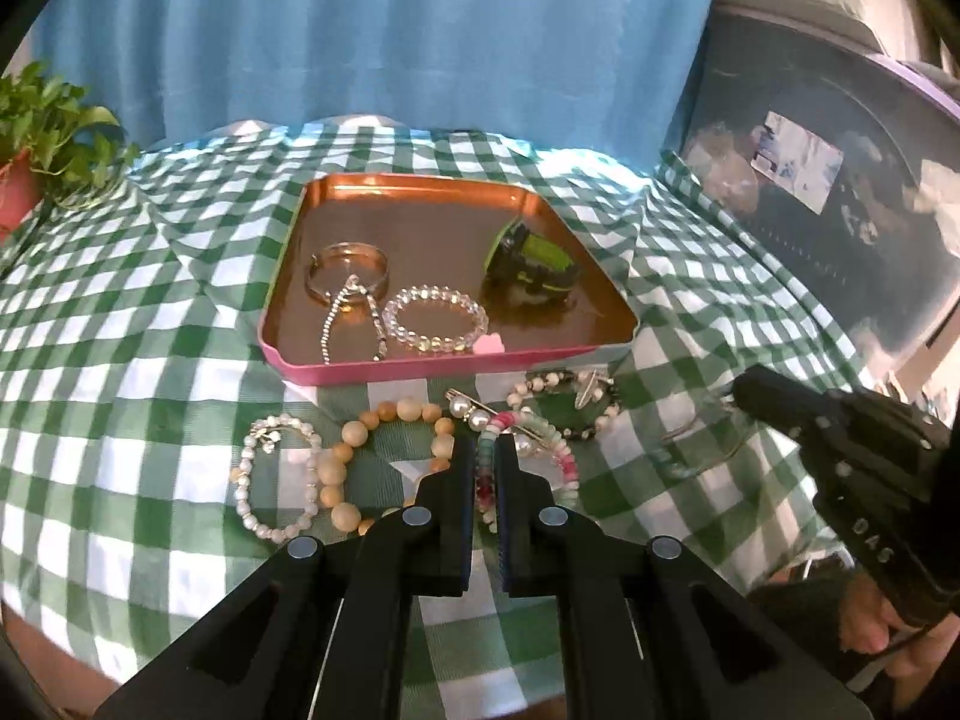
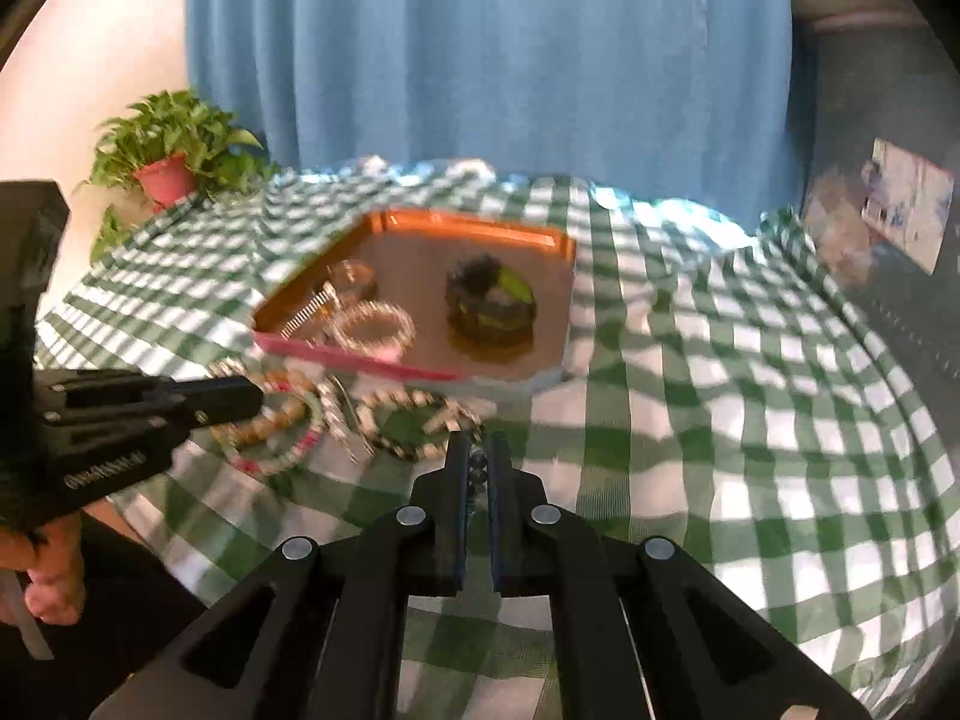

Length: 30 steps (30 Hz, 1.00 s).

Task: Organize jewelry

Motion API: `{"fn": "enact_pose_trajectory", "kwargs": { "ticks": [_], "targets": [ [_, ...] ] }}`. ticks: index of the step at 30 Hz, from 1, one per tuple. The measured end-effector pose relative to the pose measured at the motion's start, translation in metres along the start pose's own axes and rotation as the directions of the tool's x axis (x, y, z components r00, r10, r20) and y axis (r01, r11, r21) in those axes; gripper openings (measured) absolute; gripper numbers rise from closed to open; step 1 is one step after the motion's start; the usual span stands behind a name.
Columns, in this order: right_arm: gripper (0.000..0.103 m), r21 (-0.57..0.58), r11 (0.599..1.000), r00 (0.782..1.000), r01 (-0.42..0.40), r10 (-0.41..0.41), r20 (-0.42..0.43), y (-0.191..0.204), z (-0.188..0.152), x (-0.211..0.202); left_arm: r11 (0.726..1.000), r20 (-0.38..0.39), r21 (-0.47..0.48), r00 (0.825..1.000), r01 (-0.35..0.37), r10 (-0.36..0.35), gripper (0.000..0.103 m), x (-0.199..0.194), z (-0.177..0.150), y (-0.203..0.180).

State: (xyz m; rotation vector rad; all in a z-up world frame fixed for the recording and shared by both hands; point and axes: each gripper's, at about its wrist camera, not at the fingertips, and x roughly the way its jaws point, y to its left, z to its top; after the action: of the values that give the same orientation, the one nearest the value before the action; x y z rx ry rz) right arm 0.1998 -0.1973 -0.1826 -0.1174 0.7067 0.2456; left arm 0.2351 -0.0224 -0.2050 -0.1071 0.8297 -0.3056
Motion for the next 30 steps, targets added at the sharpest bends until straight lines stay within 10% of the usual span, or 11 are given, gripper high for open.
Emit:
{"fn": "enact_pose_trajectory", "kwargs": {
  "ticks": [17, 30],
  "targets": [
    [0.005, 0.061, 0.998, 0.973, 0.007, -0.021, 0.231, 0.010, 0.066, -0.108, 0.999, 0.229, -0.028, 0.973, -0.036, 0.042, 0.006, -0.119, 0.039, 0.012],
    [0.005, 0.050, 0.998, 0.950, -0.049, 0.031, 0.312, 0.036, 0.097, -0.154, 0.995, 0.398, 0.012, 0.914, -0.096, 0.083, 0.006, -0.200, 0.067, -0.001]
  ]
}}
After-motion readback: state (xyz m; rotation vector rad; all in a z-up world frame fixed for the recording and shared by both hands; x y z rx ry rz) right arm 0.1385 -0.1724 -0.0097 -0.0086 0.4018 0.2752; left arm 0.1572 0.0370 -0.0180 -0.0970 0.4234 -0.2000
